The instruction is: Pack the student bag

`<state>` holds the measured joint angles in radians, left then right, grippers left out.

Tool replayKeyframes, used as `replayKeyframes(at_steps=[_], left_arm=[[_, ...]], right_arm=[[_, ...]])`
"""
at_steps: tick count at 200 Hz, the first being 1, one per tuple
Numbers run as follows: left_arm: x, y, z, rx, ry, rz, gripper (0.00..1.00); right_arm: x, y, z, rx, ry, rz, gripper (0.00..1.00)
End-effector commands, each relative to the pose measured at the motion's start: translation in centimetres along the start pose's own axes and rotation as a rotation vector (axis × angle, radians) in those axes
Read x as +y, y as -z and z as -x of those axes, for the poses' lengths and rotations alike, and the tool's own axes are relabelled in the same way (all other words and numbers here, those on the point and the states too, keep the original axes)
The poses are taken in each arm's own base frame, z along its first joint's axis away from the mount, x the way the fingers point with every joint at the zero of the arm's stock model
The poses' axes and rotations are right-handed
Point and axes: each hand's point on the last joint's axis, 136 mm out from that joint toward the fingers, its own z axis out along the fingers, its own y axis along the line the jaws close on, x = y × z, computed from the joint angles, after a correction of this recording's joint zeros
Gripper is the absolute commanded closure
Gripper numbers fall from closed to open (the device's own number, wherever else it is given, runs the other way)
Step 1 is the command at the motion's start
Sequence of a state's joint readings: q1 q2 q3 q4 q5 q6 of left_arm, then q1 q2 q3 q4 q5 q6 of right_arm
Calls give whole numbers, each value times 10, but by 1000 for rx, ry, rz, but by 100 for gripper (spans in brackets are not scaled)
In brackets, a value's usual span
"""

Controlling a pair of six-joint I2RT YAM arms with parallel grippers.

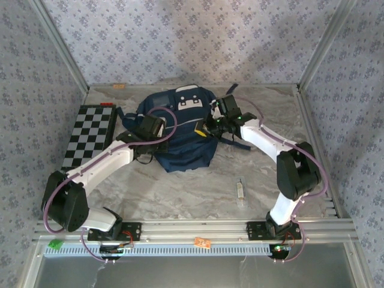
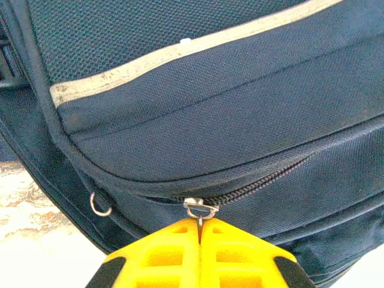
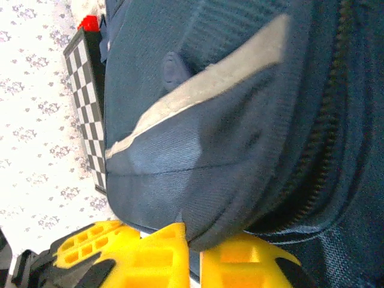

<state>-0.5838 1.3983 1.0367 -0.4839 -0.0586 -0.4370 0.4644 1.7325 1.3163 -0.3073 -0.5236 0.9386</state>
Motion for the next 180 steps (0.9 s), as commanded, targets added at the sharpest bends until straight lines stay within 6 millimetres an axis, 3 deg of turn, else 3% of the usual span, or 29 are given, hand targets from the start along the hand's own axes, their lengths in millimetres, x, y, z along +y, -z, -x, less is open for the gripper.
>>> replayKeyframes(at_steps=[1, 40, 57, 74, 88, 102, 112, 125, 141, 144, 154, 180], left_arm=[[20, -2, -13, 38, -56, 107, 100], [31, -12, -9, -15, -63, 101, 100], [36, -18, 2, -14, -53, 115, 100], [22, -18, 6, -5, -57, 67, 100], [4, -14, 3, -3, -59, 14, 99], [-12, -11, -10, 24, -70, -49, 83], [-18, -9, -21, 43, -80, -61, 71], [-18, -6, -31, 55, -62, -54, 59], [-23, -2, -41, 67, -58, -70, 53], [-24, -1, -42, 63, -60, -67, 52], [-25, 1, -45, 56, -70, -51, 50], [-43, 2, -49, 47, -97, -73, 43]], right_arm=[[-19, 13, 38, -84, 40, -86, 100], [-40, 30, 64, -100, 71, -133, 100], [-35, 30, 60, -77, 87, -113, 100], [-29, 30, 46, -48, 129, -119, 100], [-37, 38, 32, -35, 156, -181, 76], [-48, 51, 16, -32, 186, -235, 52], [-62, 64, 2, -32, 200, -304, 41], [-84, 81, -17, -33, 223, -422, 32], [-110, 102, -38, -21, 212, -537, 24], [-124, 104, -48, 3, 198, -577, 23], [-144, 114, -64, 27, 182, -652, 20], [-181, 138, -97, 16, 156, -786, 12]])
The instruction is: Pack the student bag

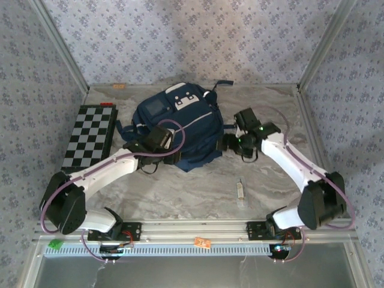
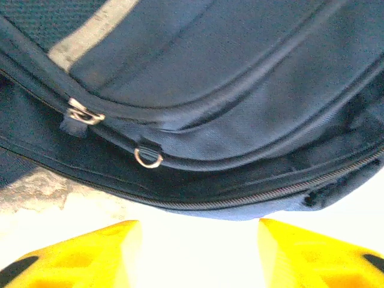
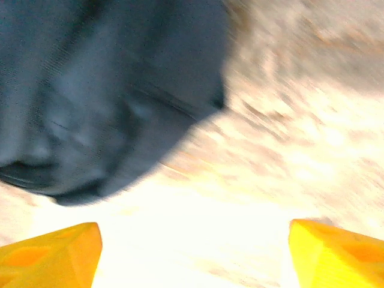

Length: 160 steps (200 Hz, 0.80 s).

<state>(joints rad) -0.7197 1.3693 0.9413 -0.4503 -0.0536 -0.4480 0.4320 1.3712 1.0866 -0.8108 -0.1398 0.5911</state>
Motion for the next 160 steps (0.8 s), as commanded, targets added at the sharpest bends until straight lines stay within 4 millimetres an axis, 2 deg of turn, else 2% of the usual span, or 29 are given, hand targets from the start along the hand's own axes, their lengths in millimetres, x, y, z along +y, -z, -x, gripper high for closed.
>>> replayKeyframes(at_steps=[1, 14, 30, 50, 63, 92, 129, 160], left_arm=[[-12, 5, -2, -13, 2, -9, 43], [-21, 5, -1, -25, -6, -21, 40], [-30, 6, 1, -48, -10, -38, 37], [-35, 6, 6, -61, -4, -47, 35], [-36, 4, 6, -60, -8, -42, 35], [-31, 5, 5, -64, -20, -8, 34], [-27, 7, 7, -70, -36, 16, 35], [-24, 8, 7, -77, -34, 33, 36]], right_arm=[[-62, 0, -49, 72, -14, -256, 12], [-74, -6, -67, 90, -56, -283, 7], [-85, -18, -85, 114, -85, -296, 7], [-82, -34, -96, 118, -116, -238, 7], [-88, -39, -101, 124, -134, -260, 7], [-68, -52, -114, 123, -106, -183, 11], [-69, -60, -130, 153, -98, -225, 17], [-80, -64, -146, 183, -70, -307, 26]])
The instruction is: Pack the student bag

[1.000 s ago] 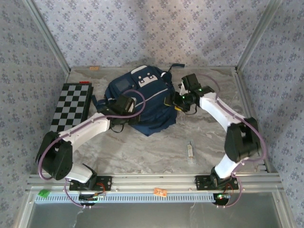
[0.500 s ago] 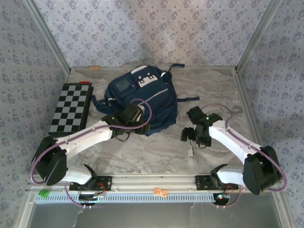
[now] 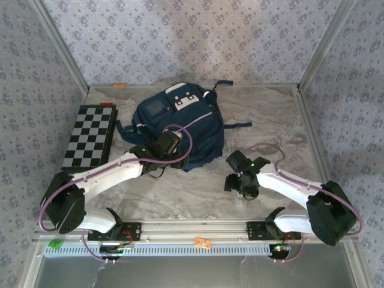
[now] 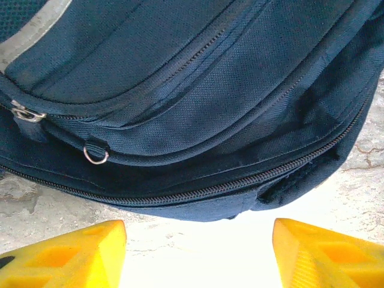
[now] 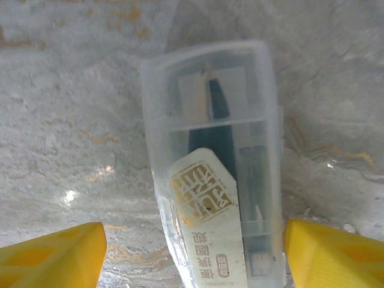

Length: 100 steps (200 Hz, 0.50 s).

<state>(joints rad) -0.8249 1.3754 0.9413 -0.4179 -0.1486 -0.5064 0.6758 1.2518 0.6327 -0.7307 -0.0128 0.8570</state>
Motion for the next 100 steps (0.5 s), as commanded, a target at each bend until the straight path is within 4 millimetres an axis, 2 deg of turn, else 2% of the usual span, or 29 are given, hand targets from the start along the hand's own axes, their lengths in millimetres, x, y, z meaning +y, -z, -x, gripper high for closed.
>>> replayKeyframes(at_steps=[1, 39, 59, 81, 100], left_arm=[[0, 7, 10, -31, -10, 21, 36], [1, 11, 16, -56, -12, 24, 37], [3, 12, 20, -71, -32, 43, 37], [9, 16, 32, -113, -81, 98, 36], [10, 17, 49, -152, -155, 121, 36]], right_arm=[[-14, -10, -12, 24, -25, -83, 26], [-8, -17, -18, 25, -1, -81, 40], [-11, -14, -15, 10, 5, -102, 51], [-6, -11, -12, 4, 14, -72, 60], [-3, -2, -9, -9, 32, -57, 61]])
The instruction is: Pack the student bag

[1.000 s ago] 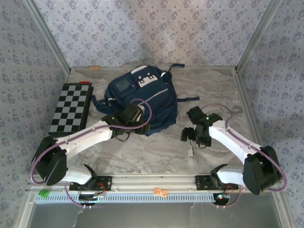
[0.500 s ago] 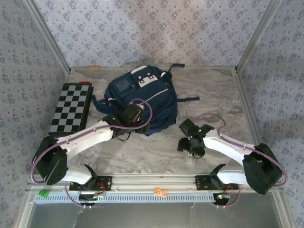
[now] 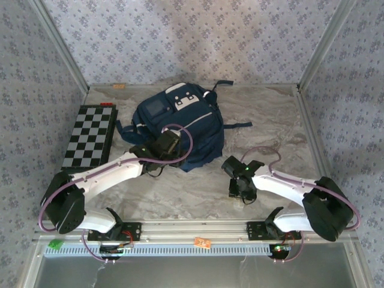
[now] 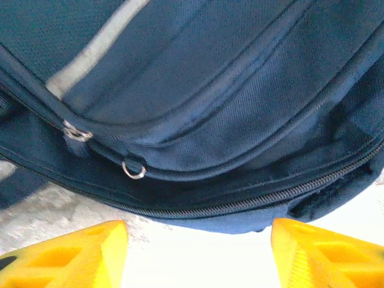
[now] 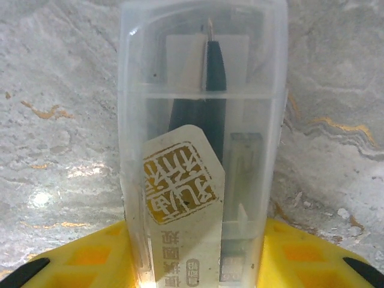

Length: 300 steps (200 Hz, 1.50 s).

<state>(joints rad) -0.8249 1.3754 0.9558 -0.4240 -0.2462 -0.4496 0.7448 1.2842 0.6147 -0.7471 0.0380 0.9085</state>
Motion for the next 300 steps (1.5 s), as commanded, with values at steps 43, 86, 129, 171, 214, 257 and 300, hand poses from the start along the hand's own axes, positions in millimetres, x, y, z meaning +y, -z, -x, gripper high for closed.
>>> replayKeyframes(at_steps=[43, 86, 129, 171, 214, 257, 300], left_arm=[[8, -9, 65, -120, -247, 85, 33], [1, -33, 79, -104, -366, 68, 28], [22, -53, 97, -97, -363, 166, 30], [26, -33, 126, -177, -277, 87, 61], [32, -34, 141, -174, -230, 87, 98], [-6, -7, 152, -175, -54, -55, 100], [-64, 22, 158, -178, 180, -222, 100]], right_arm=[[8, 32, 17, -40, 26, 111, 62], [13, 54, 32, -56, 22, 203, 62], [16, 61, 44, -69, 14, 236, 62], [24, 79, 56, -92, 54, 254, 62], [51, 109, 74, -111, 109, 337, 62], [86, 139, 106, -118, 170, 406, 61], [114, 167, 168, -186, 166, 512, 58]])
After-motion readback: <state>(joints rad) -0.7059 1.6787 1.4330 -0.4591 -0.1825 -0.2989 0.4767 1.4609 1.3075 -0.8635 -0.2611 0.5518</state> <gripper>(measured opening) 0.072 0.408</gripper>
